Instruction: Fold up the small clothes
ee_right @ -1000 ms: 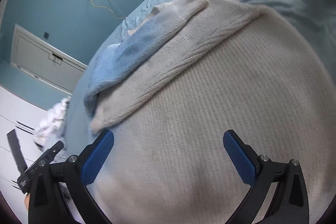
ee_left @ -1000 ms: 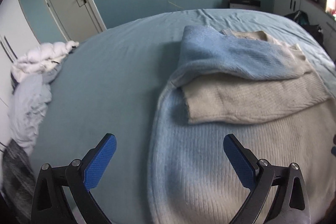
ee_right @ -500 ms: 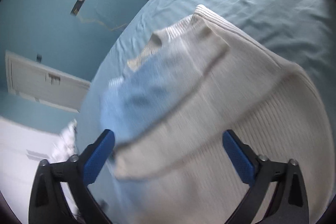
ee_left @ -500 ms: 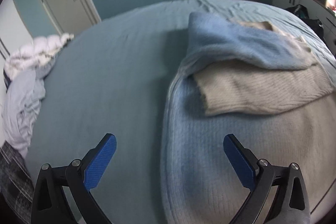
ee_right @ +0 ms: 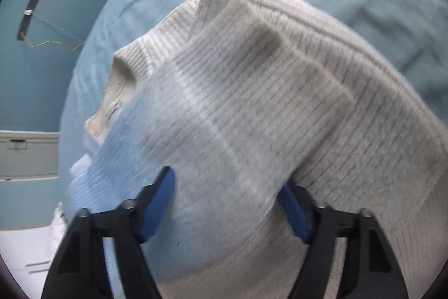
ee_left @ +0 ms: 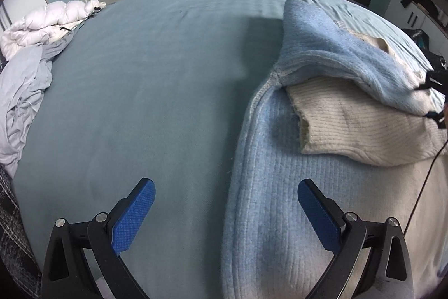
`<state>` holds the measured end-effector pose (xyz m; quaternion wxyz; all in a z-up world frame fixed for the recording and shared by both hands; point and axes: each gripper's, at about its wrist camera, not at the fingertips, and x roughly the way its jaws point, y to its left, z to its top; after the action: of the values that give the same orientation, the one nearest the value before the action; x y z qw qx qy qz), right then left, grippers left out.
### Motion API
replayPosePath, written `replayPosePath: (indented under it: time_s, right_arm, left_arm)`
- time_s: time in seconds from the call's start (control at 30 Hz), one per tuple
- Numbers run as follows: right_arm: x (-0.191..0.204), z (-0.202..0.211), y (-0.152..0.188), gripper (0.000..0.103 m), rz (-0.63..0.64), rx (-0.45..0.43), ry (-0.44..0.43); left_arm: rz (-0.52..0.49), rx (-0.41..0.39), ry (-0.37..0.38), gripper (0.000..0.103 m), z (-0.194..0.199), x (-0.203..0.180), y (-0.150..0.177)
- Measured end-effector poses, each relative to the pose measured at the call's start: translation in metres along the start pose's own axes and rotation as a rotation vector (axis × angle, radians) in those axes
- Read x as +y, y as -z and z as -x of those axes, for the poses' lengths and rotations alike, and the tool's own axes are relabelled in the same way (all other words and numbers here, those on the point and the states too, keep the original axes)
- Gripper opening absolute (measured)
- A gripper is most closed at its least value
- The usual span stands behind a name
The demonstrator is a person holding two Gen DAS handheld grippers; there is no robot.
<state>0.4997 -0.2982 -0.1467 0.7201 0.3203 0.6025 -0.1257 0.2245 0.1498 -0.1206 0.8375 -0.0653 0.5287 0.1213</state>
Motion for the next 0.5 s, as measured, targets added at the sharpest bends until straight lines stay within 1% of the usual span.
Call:
replayPosePath:
  time_s: [0.03,0.07,0.1,0.13,0.2,0.27,0.3,0.37,0.43,0.47,0.5]
  right_arm:
    - [0.004,0.004,-0.001,0.019,0.009,-0.019,0.027]
    - [0.007,0.016,0.000,0.010,0.005,-0.059,0.037]
    - [0.009,0.026,0.000,0.005,-0.003,-0.089,0.037]
    - [0.016,0.042,0.003,0.005,0.000,-0.131,0.033]
    - [0.040,0.072,0.013,0.005,0.053,-0.205,0.050]
    - [0.081,0.117,0.031,0.004,0.152,-0.296,0.034]
    - [0.096,0.136,0.037,0.004,0.182,-0.326,0.011]
    - [0.138,0.186,0.060,0.004,0.255,-0.395,-0.077]
    - [0.173,0.225,0.081,0.004,0.314,-0.447,-0.130]
    - [0.197,0.253,0.099,0.004,0.355,-0.482,-0.169]
    - [0.210,0.268,0.111,0.004,0.375,-0.500,-0.186]
  left_arm:
    - [0.004,0.005,0.002,0.103,0.000,0.001,0.000]
    - [0.011,0.009,0.007,0.103,-0.001,0.002,0.000]
    - [0.021,0.010,0.015,0.103,0.000,0.005,-0.001]
    - [0.026,0.008,0.021,0.103,0.001,0.006,-0.001]
    - [0.040,-0.003,0.022,0.103,0.005,0.011,-0.003]
    - [0.058,-0.019,0.014,0.103,0.010,0.017,-0.004]
    - [0.068,-0.026,0.011,0.103,0.012,0.020,-0.005]
    - [0.096,-0.039,0.003,0.103,0.015,0.028,-0.005]
    - [0.131,-0.044,0.000,0.103,0.017,0.036,-0.005]
    - [0.141,-0.044,0.003,0.103,0.017,0.039,-0.004]
    - [0.152,-0.042,0.011,0.103,0.018,0.041,-0.004]
